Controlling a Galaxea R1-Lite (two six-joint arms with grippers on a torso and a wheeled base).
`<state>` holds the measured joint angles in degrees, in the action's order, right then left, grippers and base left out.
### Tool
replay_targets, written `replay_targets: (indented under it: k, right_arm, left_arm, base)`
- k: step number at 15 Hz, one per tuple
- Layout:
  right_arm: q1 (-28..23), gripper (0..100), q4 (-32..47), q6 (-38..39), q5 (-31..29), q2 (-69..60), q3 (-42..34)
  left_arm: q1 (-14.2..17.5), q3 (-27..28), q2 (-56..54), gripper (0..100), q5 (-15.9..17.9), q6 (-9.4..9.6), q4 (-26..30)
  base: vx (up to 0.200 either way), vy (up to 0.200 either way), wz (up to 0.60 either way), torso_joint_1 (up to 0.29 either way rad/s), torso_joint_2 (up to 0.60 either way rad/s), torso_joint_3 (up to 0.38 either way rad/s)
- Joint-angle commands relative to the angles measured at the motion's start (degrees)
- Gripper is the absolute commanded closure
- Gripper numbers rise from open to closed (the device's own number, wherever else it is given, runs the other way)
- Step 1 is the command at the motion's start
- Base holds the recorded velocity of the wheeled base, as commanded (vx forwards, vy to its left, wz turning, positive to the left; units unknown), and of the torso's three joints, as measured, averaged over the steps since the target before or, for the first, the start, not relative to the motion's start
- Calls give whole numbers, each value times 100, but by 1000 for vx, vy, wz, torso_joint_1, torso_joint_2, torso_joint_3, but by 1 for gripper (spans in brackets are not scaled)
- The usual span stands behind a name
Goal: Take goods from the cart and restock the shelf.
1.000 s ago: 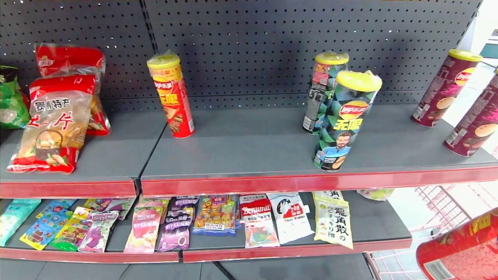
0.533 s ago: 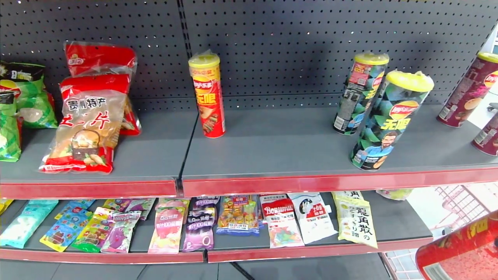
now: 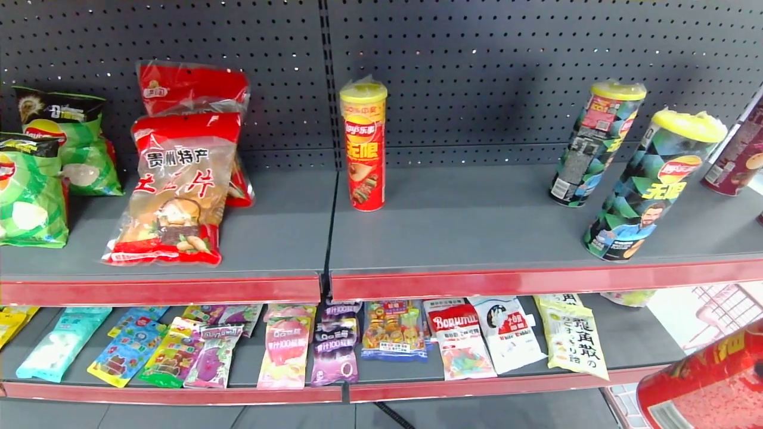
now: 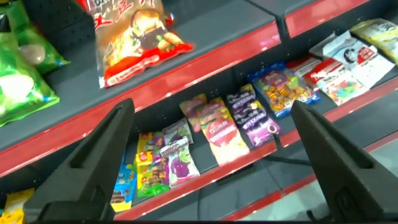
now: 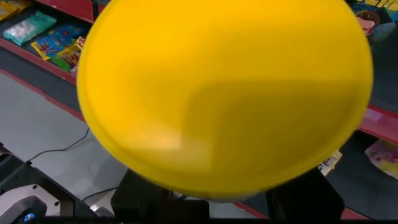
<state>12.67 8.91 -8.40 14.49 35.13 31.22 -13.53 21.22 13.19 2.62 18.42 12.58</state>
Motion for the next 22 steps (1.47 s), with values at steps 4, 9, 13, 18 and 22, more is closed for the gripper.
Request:
replay_targets:
  k: [4,9,13,18,22]
  right_arm:
    - [-10,100,-3,-4,-8,29,33]
    - [-10,100,-12,-4,10,29,7]
    - [8,100,-12,-4,18,37,16]
    - [8,100,-12,-4,10,29,7]
    - [8,100,-12,-4,18,37,-11]
  left_arm:
    - [0,-4,-115,0,-16,4,-10]
    - [0,-4,-168,0,-34,-5,-10]
    - [0,22,-176,0,-51,4,-10]
    - [0,-31,-238,0,-34,4,-1]
    - [0,-22,-203,0,-16,-5,-10]
  base:
    - [0,0,0,0,0,0]
    - [80,0,0,3,2,2]
    - [200,0,0,0,2,0]
    - [0,0,0,0,0,0]
    - [0,150,0,-3,2,2]
